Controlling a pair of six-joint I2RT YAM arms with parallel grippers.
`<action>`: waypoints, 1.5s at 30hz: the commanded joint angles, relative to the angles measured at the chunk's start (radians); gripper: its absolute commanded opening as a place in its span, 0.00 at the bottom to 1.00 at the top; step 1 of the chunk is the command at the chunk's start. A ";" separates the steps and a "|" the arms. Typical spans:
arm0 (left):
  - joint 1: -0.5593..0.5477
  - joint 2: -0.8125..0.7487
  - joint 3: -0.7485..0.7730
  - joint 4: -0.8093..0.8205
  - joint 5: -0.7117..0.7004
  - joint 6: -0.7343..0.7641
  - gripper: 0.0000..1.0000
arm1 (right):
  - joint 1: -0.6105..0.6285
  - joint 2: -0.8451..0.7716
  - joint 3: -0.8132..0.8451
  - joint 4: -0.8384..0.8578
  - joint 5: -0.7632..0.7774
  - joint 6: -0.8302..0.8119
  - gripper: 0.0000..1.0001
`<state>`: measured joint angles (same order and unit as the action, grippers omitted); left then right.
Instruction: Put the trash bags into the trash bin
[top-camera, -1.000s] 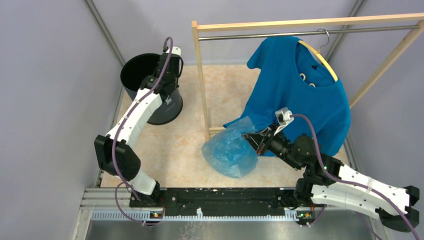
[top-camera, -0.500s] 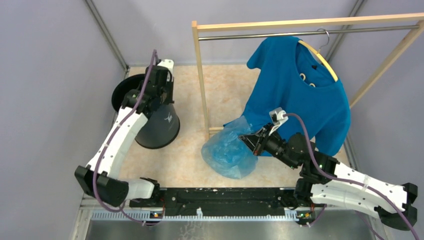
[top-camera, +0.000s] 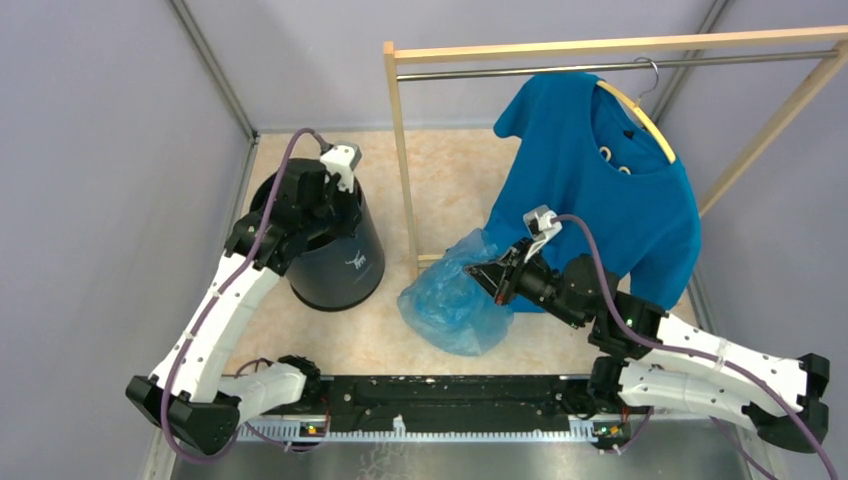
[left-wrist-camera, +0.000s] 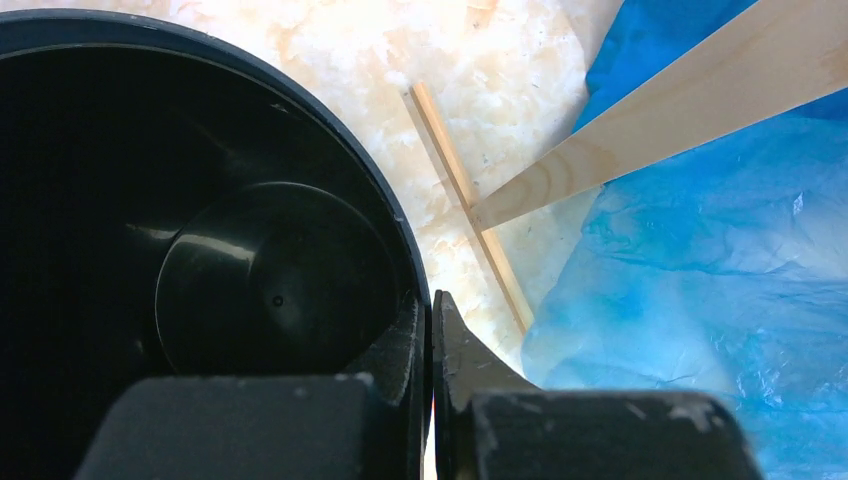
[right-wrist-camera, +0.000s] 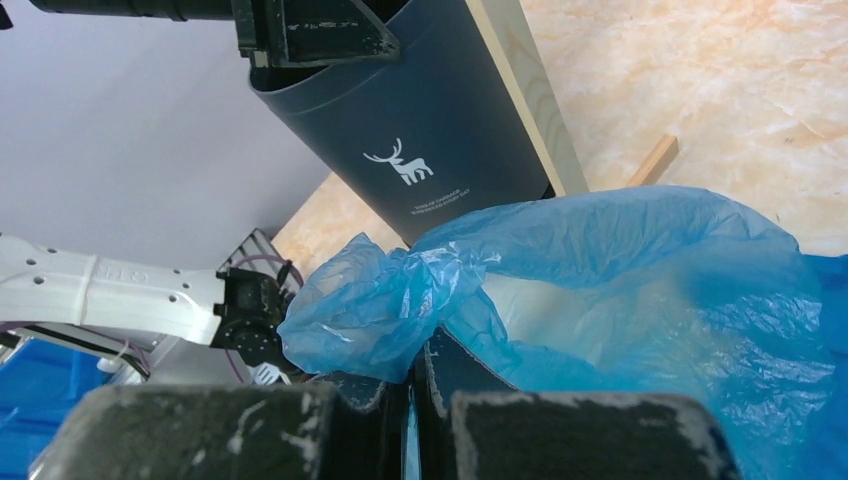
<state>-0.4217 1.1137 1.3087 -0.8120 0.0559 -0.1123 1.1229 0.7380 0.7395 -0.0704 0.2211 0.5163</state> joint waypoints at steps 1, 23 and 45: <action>-0.019 -0.009 -0.063 0.024 0.085 -0.024 0.00 | -0.005 0.007 0.054 0.053 -0.017 -0.005 0.00; -0.032 -0.282 -0.051 0.043 -0.023 -0.036 0.98 | -0.004 0.126 0.180 0.124 -0.184 0.015 0.00; -0.032 -0.428 0.143 0.072 0.160 -0.097 0.92 | -0.005 0.603 0.679 0.397 -0.421 0.139 0.00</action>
<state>-0.4534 0.7403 1.3872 -0.7200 0.4744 -0.1921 1.1229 1.2789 1.2705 0.2539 -0.1371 0.6590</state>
